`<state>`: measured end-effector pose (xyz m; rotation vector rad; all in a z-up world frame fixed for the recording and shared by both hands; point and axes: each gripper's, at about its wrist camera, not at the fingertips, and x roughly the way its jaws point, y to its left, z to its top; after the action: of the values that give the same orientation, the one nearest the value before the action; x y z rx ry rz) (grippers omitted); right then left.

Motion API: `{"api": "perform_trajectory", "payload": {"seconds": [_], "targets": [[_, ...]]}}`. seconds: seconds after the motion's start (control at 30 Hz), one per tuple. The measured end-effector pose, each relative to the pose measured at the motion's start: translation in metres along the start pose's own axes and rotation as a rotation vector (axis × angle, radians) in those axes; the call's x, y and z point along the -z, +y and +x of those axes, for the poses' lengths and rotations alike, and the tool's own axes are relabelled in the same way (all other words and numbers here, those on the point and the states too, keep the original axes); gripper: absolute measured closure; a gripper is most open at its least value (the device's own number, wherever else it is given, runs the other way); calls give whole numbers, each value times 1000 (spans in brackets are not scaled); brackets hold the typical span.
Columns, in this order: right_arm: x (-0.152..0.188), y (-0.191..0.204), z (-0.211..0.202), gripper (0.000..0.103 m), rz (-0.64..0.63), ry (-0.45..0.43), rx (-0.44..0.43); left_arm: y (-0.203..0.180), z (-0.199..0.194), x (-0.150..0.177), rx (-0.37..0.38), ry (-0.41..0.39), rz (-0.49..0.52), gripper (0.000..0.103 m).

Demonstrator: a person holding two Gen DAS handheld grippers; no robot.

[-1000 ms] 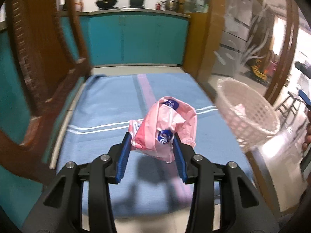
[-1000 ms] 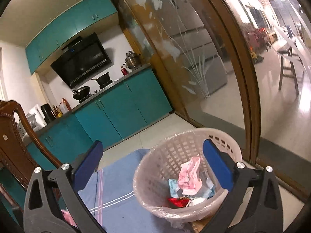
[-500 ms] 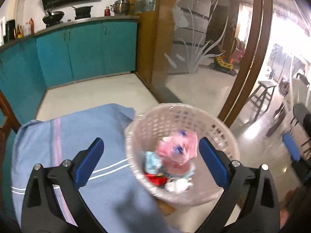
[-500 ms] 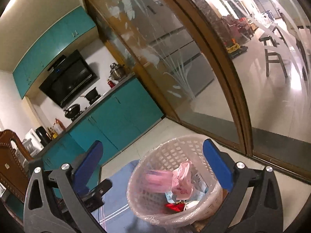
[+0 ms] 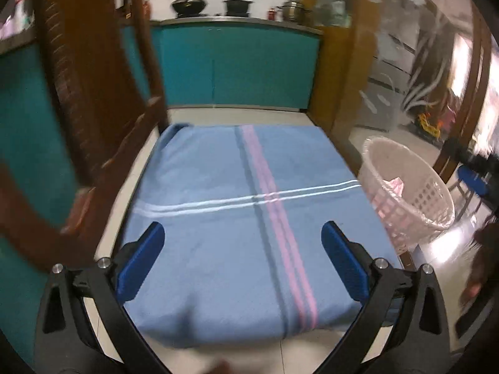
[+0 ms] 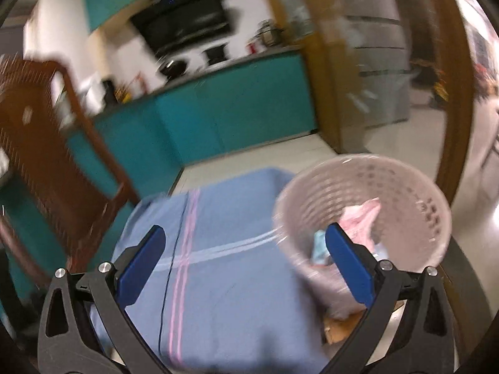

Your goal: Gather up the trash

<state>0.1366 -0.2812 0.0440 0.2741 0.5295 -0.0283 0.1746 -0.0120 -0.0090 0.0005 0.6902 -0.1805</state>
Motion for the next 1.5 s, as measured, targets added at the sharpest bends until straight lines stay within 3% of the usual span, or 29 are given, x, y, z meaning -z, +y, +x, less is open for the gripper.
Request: {"api": "perform_trajectory", "payload": {"seconds": [0.13, 0.5, 1.5], "targets": [[20, 38, 5, 3, -108, 12, -3, 13, -12, 3, -85, -54, 15, 3], [33, 48, 19, 3, -111, 59, 0, 28, 6, -1, -27, 7, -52, 3], [36, 49, 22, 3, -123, 69, -1, 28, 2, 5, -28, 0, -50, 3]]}}
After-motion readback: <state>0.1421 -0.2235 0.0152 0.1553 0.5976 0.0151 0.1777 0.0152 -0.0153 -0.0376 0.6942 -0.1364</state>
